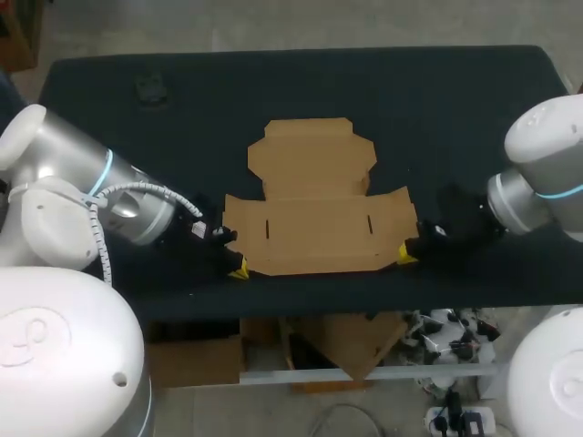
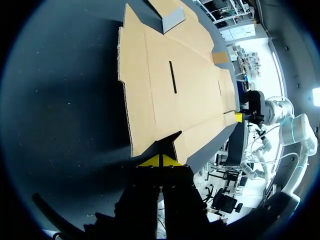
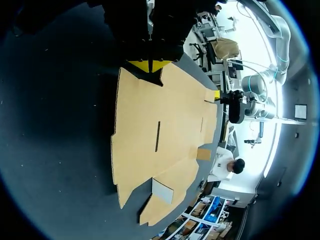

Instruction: Assemble the packaging by folding the flat box into shape, placing the metal phone stand inside, and closing the box properly

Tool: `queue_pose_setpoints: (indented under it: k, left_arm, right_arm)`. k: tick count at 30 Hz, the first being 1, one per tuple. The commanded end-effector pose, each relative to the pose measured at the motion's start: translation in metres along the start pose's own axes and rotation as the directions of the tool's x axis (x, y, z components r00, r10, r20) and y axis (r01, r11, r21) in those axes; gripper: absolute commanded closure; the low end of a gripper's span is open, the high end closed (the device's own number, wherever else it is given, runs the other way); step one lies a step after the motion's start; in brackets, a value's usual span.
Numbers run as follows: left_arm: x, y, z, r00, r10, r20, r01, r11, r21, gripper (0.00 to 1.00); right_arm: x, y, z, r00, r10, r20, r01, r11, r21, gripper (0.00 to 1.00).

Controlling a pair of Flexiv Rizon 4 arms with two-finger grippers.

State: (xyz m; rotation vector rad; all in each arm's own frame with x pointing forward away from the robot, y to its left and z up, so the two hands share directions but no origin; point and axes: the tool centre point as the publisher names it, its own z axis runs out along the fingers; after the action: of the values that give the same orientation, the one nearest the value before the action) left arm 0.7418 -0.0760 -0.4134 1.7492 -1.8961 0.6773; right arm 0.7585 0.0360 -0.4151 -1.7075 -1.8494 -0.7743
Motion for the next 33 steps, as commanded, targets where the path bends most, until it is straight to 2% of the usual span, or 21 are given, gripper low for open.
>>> queue_pose_setpoints:
  k: [1,15,33]
  left_arm:
    - [0.0019,0.0007,0.0003,1.000,-0.002,0.011,0.002,1.000,0.001,1.00]
    - [0.0028,0.0029,0.0003,0.999,-0.006,0.032,0.006,1.000,0.013,1.00]
    - [0.0065,0.0054,0.0005,0.998,-0.002,0.058,0.000,1.000,0.029,1.00]
  right_arm:
    - [0.0033,0.0002,0.0004,1.000,0.012,0.013,-0.012,1.000,-0.001,1.00]
    - [0.0091,-0.0017,0.0007,0.994,0.091,0.063,-0.090,0.996,-0.025,1.00]
    - [0.0107,-0.0043,0.0037,0.993,0.095,0.068,-0.094,0.995,-0.028,1.00]
